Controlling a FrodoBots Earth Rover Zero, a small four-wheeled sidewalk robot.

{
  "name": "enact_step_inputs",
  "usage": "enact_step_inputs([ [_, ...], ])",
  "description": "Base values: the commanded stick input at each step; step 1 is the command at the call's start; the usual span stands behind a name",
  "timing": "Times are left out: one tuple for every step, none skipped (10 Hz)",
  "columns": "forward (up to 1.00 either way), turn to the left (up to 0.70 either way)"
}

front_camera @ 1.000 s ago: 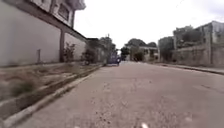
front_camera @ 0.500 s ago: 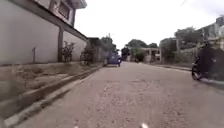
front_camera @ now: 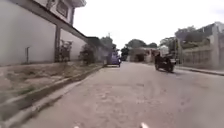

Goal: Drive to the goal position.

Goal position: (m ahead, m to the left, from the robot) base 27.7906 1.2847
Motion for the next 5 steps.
enact_step_inputs([
  [0.7, -0.22],
  [0.7, -0.02],
  [0.7, 0.0],
  [0.7, 0.0],
  [0.7, 0.0],
])
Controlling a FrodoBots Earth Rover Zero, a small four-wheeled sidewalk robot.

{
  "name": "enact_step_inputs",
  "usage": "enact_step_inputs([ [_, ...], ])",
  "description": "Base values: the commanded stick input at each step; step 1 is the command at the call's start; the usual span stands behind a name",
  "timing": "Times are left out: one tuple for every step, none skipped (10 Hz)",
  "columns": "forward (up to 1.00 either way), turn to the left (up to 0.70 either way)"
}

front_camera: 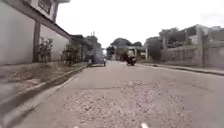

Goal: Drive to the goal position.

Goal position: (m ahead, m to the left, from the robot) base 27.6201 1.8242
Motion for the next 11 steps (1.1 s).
enact_step_inputs([
  [0.7, 0.0],
  [0.7, -0.01],
  [0.7, -0.01],
  [0.7, 0.0],
  [0.7, 0.0],
  [0.7, 0.0],
  [0.7, 0.0],
  [0.7, 0.0],
  [0.7, 0.0],
  [0.7, 0.0],
  [0.7, 0.0],
])
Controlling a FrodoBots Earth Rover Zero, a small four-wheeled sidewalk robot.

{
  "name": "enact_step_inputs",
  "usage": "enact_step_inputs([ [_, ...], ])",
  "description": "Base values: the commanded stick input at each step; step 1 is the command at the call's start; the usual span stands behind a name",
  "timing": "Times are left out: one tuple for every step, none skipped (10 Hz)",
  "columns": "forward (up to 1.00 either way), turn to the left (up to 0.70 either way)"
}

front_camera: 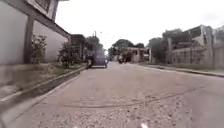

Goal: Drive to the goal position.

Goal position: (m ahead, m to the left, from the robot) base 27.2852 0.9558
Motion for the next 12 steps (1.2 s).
enact_step_inputs([
  [0.7, 0.0],
  [0.7, 0.0],
  [0.7, 0.0],
  [0.7, 0.0],
  [0.7, 0.0],
  [0.7, 0.0],
  [0.7, 0.0],
  [0.7, -0.13],
  [0.7, -0.3],
  [0.7, -0.28],
  [0.7, -0.23],
  [0.7, -0.04],
])
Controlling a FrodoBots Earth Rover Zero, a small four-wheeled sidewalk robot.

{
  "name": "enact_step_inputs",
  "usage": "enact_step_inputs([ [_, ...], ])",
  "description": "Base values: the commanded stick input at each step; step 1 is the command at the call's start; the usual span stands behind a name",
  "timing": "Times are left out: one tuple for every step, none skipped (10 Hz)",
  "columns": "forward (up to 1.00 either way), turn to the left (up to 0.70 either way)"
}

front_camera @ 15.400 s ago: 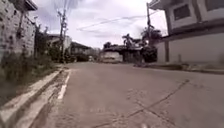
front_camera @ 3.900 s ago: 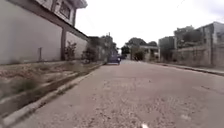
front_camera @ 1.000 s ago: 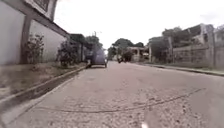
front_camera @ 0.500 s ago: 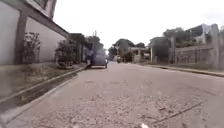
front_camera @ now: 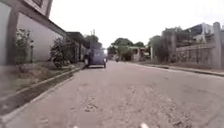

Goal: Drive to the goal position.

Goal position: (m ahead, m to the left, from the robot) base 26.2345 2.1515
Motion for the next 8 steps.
enact_step_inputs([
  [0.7, 0.0],
  [0.7, 0.0],
  [0.7, 0.0],
  [0.7, 0.0],
  [0.7, 0.0],
  [0.7, 0.0],
  [0.7, 0.0],
  [0.7, 0.0],
])
